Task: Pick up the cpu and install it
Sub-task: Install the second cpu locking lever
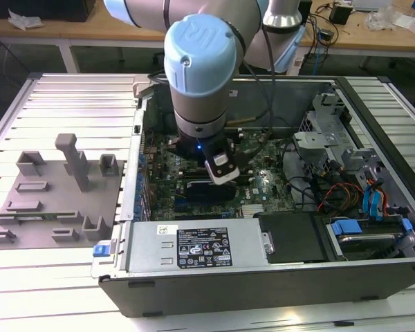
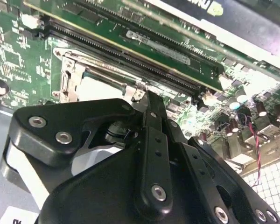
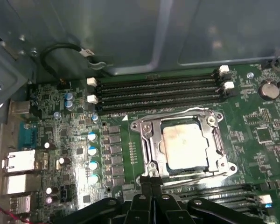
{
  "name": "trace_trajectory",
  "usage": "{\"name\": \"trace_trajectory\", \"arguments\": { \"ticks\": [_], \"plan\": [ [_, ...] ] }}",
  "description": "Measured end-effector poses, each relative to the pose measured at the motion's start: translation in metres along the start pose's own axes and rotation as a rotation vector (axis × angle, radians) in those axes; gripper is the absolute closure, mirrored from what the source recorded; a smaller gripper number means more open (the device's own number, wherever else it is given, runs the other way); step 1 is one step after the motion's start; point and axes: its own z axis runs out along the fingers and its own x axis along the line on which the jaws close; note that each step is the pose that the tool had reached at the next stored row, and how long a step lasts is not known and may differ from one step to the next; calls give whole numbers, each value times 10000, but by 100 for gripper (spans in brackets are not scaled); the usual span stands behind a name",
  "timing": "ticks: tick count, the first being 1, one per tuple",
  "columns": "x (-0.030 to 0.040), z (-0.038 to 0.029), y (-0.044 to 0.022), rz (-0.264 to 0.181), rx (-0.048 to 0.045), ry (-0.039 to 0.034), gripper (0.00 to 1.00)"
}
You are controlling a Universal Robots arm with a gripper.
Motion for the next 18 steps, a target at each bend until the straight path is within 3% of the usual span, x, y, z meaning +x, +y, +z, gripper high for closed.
{"name": "trace_trajectory", "arguments": {
  "ticks": [2, 4, 6, 8, 9, 11, 12, 13, 15, 17, 18],
  "plan": [
    [-26, 3, 10, 28, 73, -6, 89],
    [-146, 17, 40, 101, 176, -37, 89],
    [-173, 28, 71, 104, 261, -47, 89],
    [-184, 59, 164, 88, 524, -73, 89],
    [-181, 74, 209, 83, 604, -81, 89],
    [-175, 97, 282, 81, 668, -89, 89],
    [-175, 120, 350, 76, 733, -97, 89],
    [-214, 129, 377, 72, 821, -96, 89],
    [-291, 138, 400, 74, 907, -86, 89],
    [-302, 95, 455, 72, 946, -90, 89],
    [-305, 36, 495, 69, 967, -93, 89]
  ]
}}
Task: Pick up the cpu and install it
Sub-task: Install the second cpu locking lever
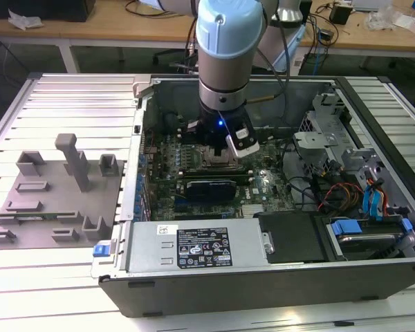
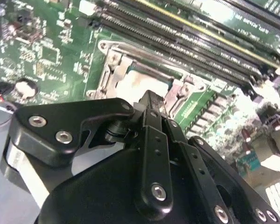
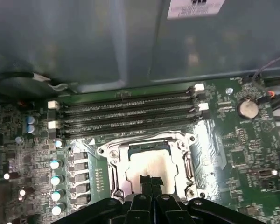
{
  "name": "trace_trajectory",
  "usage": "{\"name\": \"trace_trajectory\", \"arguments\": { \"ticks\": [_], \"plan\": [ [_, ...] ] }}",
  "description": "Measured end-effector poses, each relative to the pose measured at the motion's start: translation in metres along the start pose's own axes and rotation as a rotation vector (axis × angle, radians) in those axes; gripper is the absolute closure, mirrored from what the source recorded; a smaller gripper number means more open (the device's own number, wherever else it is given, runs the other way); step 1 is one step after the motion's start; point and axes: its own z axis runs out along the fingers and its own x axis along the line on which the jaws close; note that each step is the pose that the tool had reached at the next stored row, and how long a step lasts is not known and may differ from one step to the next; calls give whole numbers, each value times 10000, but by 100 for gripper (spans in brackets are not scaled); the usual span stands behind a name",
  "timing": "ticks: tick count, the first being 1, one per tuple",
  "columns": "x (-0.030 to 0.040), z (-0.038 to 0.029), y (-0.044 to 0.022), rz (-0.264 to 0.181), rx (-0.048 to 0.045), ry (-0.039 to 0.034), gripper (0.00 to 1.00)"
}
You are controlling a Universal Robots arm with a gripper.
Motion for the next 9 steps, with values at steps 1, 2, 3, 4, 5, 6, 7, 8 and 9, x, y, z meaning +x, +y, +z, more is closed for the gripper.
{"name": "trace_trajectory", "arguments": {
  "ticks": [1, 2, 3, 4, 5, 6, 7, 8, 9],
  "plan": [
    [-2, -51, 23, -2, 28, -3, 89],
    [-3, -94, 42, -6, 72, -9, 89],
    [-3, -97, 45, -8, 110, -13, 89],
    [-3, -97, 44, -10, 111, -13, 89],
    [-3, -97, 45, -11, 111, -13, 89],
    [-3, -97, 45, -14, 112, -12, 89],
    [-3, -97, 45, -19, 111, -11, 89],
    [-3, -97, 45, -22, 111, -11, 89],
    [-3, -97, 45, -23, 111, -10, 89]
  ]
}}
